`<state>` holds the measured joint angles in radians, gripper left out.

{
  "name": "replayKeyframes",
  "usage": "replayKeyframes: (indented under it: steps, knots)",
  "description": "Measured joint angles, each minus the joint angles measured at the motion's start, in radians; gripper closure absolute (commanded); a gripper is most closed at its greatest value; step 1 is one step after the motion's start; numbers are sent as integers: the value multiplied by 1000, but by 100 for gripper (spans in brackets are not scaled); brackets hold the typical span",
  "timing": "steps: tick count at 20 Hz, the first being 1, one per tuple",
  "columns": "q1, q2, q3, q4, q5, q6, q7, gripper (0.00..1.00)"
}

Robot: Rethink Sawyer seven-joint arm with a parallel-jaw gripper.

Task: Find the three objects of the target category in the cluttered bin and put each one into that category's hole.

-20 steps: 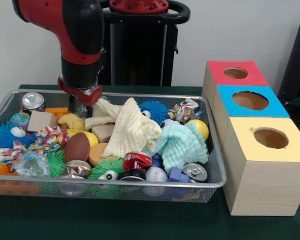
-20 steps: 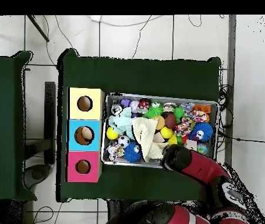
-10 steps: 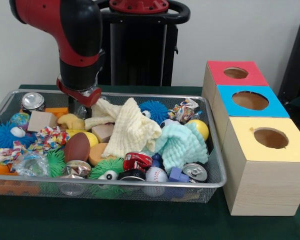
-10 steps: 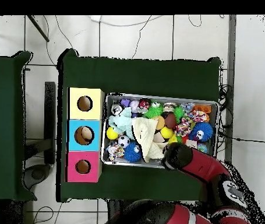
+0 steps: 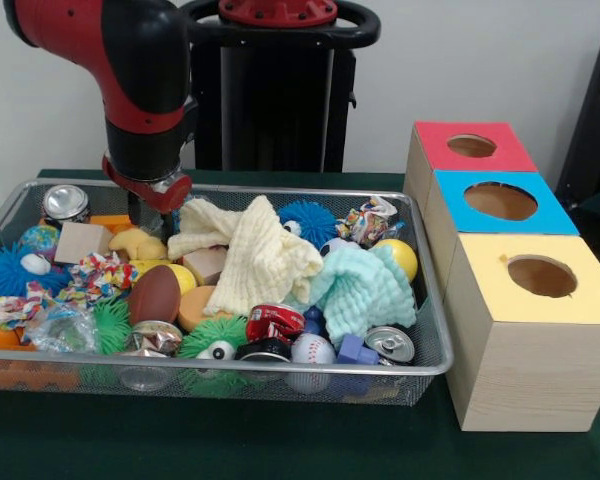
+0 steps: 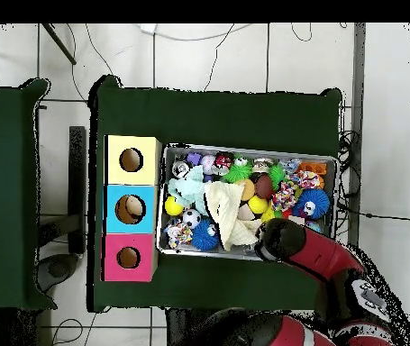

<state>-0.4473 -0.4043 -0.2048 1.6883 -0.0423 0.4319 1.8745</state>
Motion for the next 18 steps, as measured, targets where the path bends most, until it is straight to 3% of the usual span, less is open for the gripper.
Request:
replayKeyframes:
  steps: [18]
  knots:
    - [-3, 12, 1, -4, 0, 2, 0, 0]
